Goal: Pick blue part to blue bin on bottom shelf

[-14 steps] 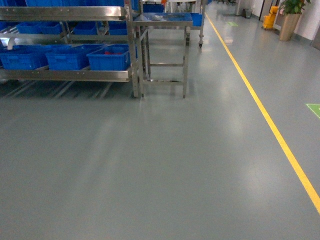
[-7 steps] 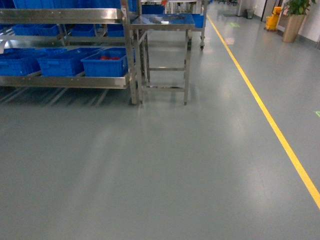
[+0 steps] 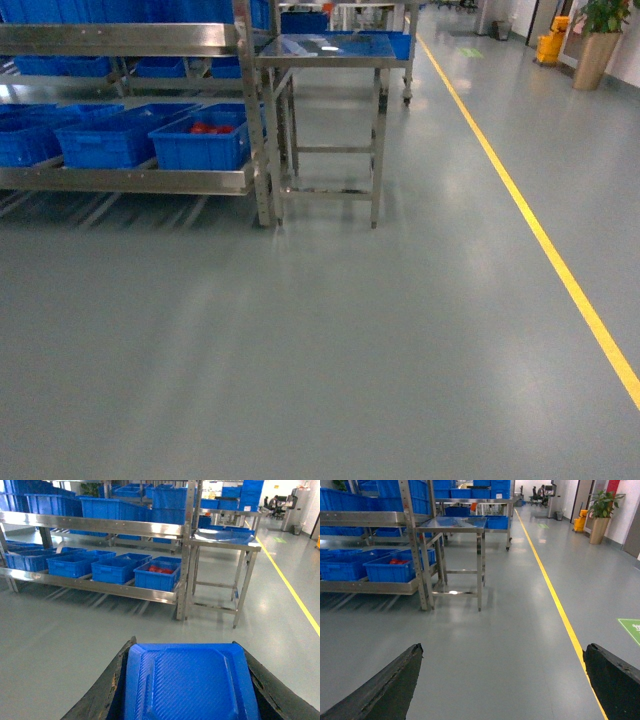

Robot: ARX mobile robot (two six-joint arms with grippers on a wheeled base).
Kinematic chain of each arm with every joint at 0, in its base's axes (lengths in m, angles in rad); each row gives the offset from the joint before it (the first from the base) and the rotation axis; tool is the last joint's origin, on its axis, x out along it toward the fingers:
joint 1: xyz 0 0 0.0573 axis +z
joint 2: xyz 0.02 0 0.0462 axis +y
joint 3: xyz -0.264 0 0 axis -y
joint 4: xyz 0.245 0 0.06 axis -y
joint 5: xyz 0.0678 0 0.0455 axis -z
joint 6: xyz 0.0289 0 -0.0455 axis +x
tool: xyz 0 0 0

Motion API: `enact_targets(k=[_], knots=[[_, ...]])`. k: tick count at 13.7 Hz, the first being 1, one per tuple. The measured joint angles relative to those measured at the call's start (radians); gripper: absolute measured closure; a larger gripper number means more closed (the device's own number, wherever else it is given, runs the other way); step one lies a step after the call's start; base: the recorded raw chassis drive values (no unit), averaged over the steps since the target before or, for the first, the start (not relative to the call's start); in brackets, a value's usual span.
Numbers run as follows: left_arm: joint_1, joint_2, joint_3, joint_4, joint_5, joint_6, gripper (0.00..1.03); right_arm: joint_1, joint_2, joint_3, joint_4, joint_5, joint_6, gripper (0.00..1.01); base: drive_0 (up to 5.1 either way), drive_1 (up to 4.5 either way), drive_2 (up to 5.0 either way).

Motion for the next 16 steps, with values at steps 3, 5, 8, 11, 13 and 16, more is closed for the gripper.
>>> enact_targets(k=[3,5,8,11,13,16], knots=[[0.0,0.0,0.0,0.001,0.0,0.0,0.59,0.0,0.0,0.0,-0.002,0.0,0.0,0.03,0.0,3.98,-4.0],[0.0,-0.001,0.0,0.0,-0.001,0.0,0.59,0.0,0.0,0.0,-0.002,0.0,0.0,0.03,0.0,3.98,-4.0],[0.0,0.001,0.0,-0.002,0.0,0.0,0.59,0.0,0.0,0.0,0.001,0.0,0.0,0.03,0.0,3.99,-4.0],[0.0,0.0,0.0,0.002,0.0,0.0,0.59,0.0,0.0,0.0,0.002,0.0,0.0,0.03,0.0,4.04,-4.0],[0.0,0.001,0.0,0.002,-0.001,0.0,0.59,0.0,0.0,0.0,-0.001,0.0,0.0,0.03,0.0,4.01,-4.0],[0.0,0.0,0.0,0.003,0.0,0.0,0.59,0.0,0.0,0.0,0.005,0.0,0.0,0.03,0.0,4.01,-4.0]])
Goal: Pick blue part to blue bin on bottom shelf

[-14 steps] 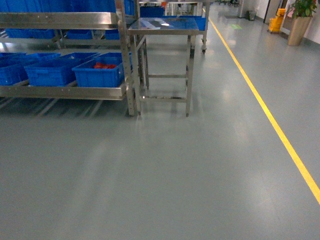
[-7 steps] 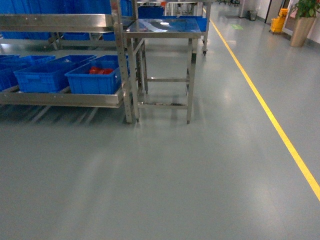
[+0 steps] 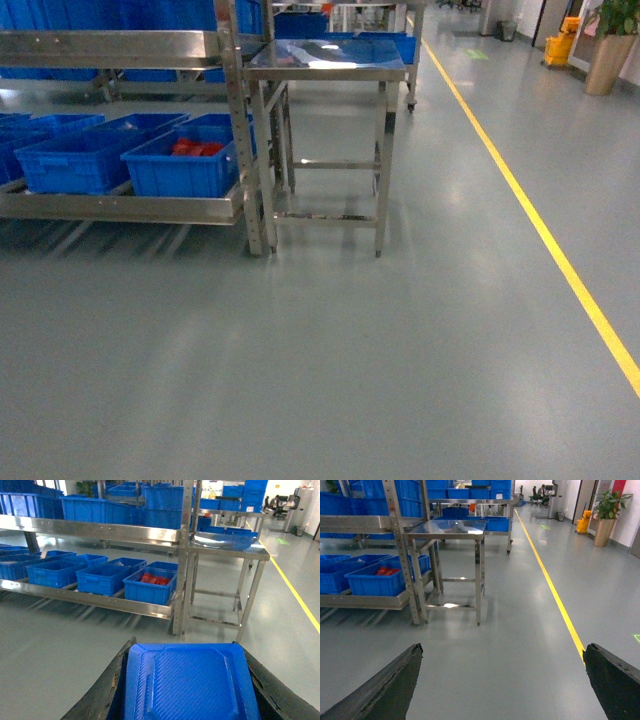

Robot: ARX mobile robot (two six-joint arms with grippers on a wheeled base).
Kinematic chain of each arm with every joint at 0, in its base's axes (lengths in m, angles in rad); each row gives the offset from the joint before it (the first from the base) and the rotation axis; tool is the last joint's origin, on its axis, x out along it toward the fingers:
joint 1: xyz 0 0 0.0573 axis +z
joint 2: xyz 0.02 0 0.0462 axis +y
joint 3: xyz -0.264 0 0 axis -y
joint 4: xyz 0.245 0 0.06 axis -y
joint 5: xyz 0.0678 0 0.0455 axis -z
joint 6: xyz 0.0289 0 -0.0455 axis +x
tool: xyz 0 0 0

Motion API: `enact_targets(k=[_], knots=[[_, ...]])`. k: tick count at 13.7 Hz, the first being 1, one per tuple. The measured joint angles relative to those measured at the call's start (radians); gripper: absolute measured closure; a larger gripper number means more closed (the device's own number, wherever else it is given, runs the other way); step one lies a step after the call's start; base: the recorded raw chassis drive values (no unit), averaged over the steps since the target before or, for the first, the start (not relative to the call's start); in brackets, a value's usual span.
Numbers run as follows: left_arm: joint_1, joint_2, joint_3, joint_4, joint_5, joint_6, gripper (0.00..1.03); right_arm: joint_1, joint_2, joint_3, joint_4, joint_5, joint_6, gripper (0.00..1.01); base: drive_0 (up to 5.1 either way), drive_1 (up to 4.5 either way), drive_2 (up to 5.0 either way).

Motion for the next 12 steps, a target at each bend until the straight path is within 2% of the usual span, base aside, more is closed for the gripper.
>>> enact_targets(k=[12], knots=[[0.0,0.0,0.0,-0.002,0.0,0.0,0.59,0.0,0.0,0.0,-0.005,0.0,0.0,0.03,0.0,4.09,-4.0]])
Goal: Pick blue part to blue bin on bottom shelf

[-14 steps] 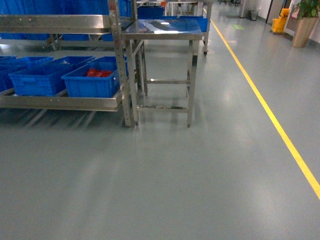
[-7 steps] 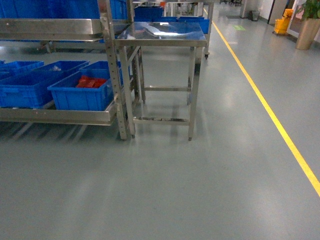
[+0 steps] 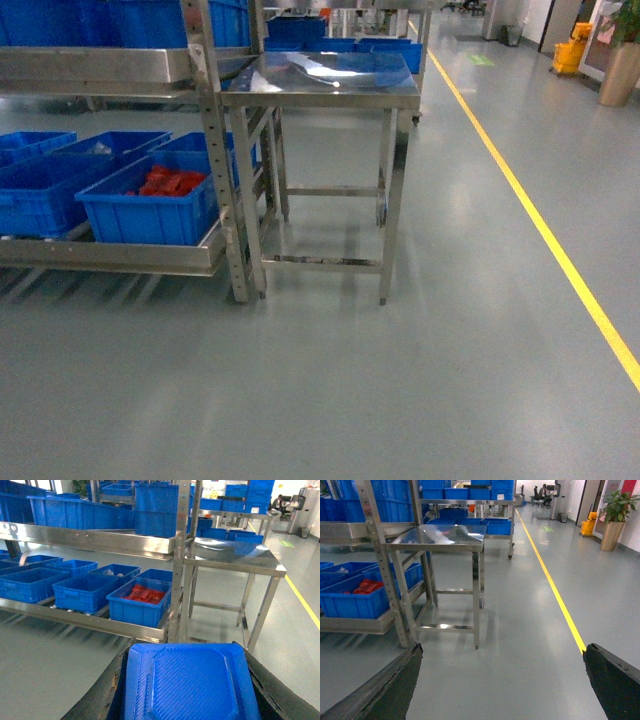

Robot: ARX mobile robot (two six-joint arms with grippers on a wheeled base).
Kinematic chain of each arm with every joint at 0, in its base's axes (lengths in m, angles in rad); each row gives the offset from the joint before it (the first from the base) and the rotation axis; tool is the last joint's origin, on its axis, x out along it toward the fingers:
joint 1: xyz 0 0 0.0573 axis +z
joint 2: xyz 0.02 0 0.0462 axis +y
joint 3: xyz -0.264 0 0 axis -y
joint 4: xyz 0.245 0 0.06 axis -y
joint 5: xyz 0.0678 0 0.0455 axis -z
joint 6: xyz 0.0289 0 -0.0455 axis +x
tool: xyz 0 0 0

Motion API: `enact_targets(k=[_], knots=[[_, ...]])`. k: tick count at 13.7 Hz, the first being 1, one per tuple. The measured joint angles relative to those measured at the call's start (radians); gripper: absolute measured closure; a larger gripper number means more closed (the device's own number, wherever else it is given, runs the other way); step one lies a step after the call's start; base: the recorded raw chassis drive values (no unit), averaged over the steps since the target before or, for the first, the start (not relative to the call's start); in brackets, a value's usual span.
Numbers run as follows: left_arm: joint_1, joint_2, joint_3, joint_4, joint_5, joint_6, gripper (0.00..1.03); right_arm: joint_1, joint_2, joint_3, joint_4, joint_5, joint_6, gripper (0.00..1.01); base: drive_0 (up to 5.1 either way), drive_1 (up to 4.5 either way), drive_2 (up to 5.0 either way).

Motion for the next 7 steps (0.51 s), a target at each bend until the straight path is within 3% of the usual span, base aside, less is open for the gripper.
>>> enact_targets(k=[7], knots=[[0.0,0.0,0.0,-0.002,0.0,0.0,0.59,0.0,0.0,0.0,0.002,0.0,0.0,0.03,0.0,4.0,-4.1]])
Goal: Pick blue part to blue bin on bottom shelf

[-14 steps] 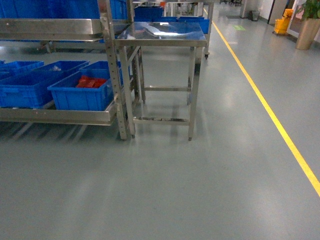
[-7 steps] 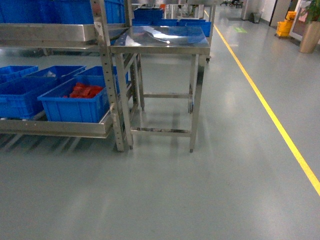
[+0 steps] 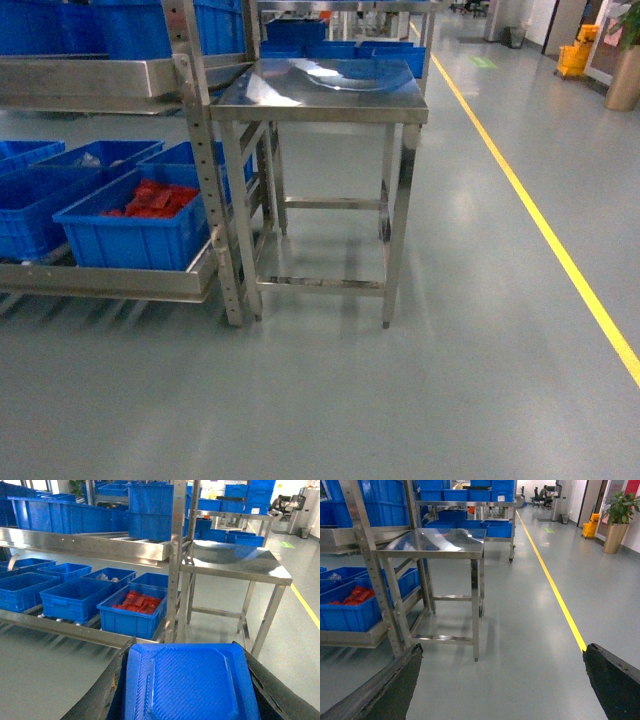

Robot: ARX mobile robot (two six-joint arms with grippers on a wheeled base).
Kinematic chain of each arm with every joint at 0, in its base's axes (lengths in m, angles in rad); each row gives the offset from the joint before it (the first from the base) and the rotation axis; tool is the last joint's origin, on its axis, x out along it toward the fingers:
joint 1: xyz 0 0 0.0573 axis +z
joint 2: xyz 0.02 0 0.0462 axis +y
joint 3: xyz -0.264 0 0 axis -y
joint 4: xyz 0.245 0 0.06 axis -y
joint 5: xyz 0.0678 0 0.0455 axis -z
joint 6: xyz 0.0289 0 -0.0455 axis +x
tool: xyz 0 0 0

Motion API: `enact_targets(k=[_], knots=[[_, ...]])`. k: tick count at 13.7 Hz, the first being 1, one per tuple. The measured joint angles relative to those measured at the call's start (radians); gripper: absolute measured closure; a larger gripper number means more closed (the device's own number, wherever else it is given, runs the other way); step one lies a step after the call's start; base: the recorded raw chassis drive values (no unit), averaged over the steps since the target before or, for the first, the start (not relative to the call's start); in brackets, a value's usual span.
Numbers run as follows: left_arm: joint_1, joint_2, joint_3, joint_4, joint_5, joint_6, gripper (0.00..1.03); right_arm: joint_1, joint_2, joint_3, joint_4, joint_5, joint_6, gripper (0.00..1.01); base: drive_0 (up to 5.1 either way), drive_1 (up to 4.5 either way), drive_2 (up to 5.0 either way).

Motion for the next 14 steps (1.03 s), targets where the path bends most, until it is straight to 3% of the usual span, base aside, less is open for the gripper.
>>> enact_targets(k=[14], knots=[[0.0,0.0,0.0,0.0,0.0,0.0,0.59,0.0,0.0,0.0,-0.002,0.0,0.0,0.03,0.0,4.02,-4.1]])
